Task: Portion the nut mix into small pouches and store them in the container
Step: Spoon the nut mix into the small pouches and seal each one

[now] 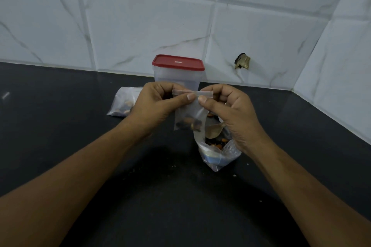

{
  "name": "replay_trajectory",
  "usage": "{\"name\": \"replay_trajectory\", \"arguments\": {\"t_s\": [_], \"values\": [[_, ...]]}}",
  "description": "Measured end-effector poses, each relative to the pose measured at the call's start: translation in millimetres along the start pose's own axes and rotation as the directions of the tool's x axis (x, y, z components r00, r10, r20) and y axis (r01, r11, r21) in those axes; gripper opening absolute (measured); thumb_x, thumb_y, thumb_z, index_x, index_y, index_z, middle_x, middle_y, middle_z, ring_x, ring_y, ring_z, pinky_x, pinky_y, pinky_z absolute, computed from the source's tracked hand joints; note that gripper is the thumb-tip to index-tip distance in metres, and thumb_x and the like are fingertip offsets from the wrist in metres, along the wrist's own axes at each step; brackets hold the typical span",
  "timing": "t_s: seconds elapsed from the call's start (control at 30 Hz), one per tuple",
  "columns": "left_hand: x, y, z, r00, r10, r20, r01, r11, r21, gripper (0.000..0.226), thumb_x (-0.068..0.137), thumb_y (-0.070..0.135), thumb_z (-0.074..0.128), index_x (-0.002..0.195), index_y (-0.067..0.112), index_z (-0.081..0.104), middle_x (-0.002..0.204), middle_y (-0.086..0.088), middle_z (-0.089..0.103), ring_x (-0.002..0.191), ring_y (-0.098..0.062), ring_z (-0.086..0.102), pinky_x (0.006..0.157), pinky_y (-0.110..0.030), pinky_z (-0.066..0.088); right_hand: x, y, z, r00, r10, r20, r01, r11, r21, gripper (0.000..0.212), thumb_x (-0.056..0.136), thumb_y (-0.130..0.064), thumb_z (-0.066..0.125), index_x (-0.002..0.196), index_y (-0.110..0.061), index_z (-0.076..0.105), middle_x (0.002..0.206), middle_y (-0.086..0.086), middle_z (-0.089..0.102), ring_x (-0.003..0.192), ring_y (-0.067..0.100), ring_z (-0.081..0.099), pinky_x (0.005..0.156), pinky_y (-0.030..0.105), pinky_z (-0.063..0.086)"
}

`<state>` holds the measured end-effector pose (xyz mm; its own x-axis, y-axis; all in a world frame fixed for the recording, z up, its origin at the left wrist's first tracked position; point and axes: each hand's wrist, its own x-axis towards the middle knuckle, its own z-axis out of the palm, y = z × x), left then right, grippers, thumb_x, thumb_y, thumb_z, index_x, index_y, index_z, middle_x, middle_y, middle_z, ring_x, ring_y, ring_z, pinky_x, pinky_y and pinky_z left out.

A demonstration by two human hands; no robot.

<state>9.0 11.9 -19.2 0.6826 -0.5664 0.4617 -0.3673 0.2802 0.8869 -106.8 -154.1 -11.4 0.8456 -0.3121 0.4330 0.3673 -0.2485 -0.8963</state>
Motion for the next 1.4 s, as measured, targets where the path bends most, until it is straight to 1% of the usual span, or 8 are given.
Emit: {"name": "replay_trajectory", "arguments": {"t_s": [0.33,0.47,0.6,0.73,0.9,1.07,1.2,1.4], "values": [[-1.3,-0.6,2.9,1.0,0.0,0.014,0.0,0.999,0.049,0.023,0.088,0.013,0.074,0.108,0.002,0.074,0.101,-0.008,0.078,0.096,-0.019,0.075,0.077,-0.026,0.06,1.5,-2.3,-2.1,0.998,-0.023,-0.05,0.022,0.999,-0.033,0.007,0.093,-0.007,0.072,0.091,-0.014,0.073,0.083,-0.003,0.074,0.083,0.012,0.07,0.078,0.026,0.059],[1.5,-2.6,0.0,0.999,0.009,-0.052,-0.009,1.0,-0.01,0.034,0.08,0.024,0.077,0.099,-0.003,0.075,0.097,-0.02,0.076,0.09,-0.037,0.069,0.073,-0.029,0.061,3.2,-4.4,-7.3,0.996,0.004,-0.088,-0.004,1.0,-0.002,0.003,0.091,-0.009,0.076,0.092,-0.012,0.075,0.086,0.005,0.074,0.085,0.018,0.07,0.079,0.033,0.059],[0.5,-2.1,0.3,0.999,0.018,-0.041,-0.019,0.999,-0.029,0.029,0.079,0.023,0.077,0.092,-0.003,0.074,0.096,-0.03,0.071,0.085,-0.033,0.066,0.073,-0.027,0.06,2.6,-4.5,-5.1,0.998,0.008,-0.062,-0.006,0.999,0.032,0.012,0.088,-0.004,0.077,0.097,-0.012,0.075,0.091,0.002,0.076,0.087,0.013,0.071,0.076,0.026,0.059],[0.8,-2.5,-0.2,1.0,0.012,-0.004,-0.012,0.999,-0.032,0.022,0.086,0.014,0.075,0.088,-0.007,0.068,0.092,-0.022,0.073,0.087,-0.026,0.07,0.079,-0.033,0.061,2.3,-4.2,-4.2,0.999,-0.002,-0.054,0.003,1.0,0.003,0.01,0.088,-0.002,0.076,0.094,-0.01,0.074,0.084,-0.005,0.074,0.082,0.007,0.069,0.072,0.019,0.056],[-1.0,-3.2,3.3,0.999,0.05,0.021,-0.05,0.999,0.004,0.011,0.094,0.006,0.068,0.095,-0.005,0.067,0.086,-0.002,0.071,0.08,-0.007,0.068,0.069,-0.019,0.054,1.9,-4.0,-2.8,0.999,-0.025,-0.028,0.024,0.999,-0.044,0.008,0.092,-0.004,0.073,0.091,-0.013,0.072,0.08,-0.007,0.071,0.078,0.005,0.067,0.071,0.019,0.055],[-2.2,-2.2,5.7,0.998,0.048,0.047,-0.051,0.997,0.06,0.016,0.091,0.012,0.073,0.106,0.006,0.072,0.098,-0.005,0.077,0.092,-0.015,0.073,0.073,-0.023,0.057,1.5,-3.5,-4.9,0.999,-0.043,-0.028,0.041,0.997,-0.067,0.006,0.092,-0.005,0.073,0.095,-0.01,0.073,0.084,-0.004,0.072,0.08,0.006,0.068,0.074,0.019,0.055],[-3.4,0.5,5.9,0.999,0.034,0.008,-0.034,0.999,0.004,0.005,0.092,0.006,0.07,0.095,0.008,0.073,0.083,0.003,0.076,0.078,-0.004,0.07,0.067,-0.017,0.054,2.3,-4.4,-4.2,1.0,-0.022,-0.021,0.022,1.0,-0.017,0.014,0.089,-0.005,0.076,0.101,-0.012,0.073,0.095,0.003,0.077,0.089,0.014,0.073,0.079,0.028,0.059],[-1.1,-1.9,2.1,1.0,-0.002,-0.021,0.001,0.999,-0.048,0.007,0.088,0.016,0.074,0.082,0.014,0.07,0.092,-0.01,0.071,0.087,-0.022,0.064,0.076,-0.033,0.056,2.7,-5.8,-6.3,0.996,-0.004,-0.089,0.004,1.0,-0.002,0.008,0.09,-0.007,0.076,0.091,-0.015,0.074,0.083,0.005,0.073,0.081,0.021,0.069,0.09,0.055,0.058]]}}
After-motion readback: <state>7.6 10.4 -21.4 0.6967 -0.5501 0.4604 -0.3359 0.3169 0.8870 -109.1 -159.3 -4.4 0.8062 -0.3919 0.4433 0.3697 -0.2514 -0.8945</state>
